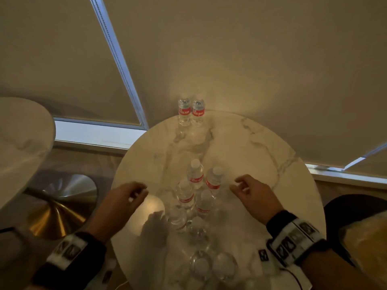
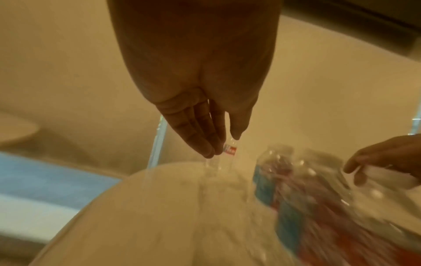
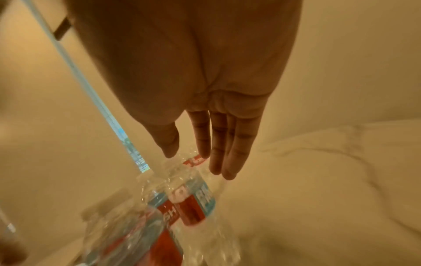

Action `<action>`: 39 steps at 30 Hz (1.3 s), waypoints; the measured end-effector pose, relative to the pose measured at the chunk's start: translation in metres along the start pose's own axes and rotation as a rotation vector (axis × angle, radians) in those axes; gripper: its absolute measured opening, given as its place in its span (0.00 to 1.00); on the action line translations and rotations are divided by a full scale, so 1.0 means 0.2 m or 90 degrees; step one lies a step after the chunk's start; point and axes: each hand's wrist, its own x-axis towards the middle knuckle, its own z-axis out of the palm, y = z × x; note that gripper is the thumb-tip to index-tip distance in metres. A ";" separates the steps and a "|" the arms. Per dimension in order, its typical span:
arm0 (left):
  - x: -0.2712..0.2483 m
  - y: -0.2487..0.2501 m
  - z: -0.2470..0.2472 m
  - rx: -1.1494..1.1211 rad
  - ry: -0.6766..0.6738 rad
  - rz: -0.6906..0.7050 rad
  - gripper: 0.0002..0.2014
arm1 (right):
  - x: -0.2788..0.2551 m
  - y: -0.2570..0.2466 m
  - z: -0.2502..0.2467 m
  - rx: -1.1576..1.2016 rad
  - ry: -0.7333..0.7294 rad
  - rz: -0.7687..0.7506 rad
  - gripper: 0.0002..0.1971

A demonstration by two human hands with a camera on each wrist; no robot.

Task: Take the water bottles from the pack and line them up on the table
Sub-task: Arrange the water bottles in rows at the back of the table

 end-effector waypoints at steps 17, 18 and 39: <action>1.11 0.65 0.21 0.118 -0.275 0.396 0.16 | 0.66 -0.23 -0.08 -0.293 -0.029 0.021 0.16; 1.18 0.68 0.21 0.112 -0.270 0.400 0.16 | 0.73 -0.22 -0.11 -0.302 -0.020 0.019 0.16; 2.05 0.89 0.24 0.109 -0.054 0.344 0.16 | 1.78 -0.27 -0.25 -0.307 0.031 -0.094 0.15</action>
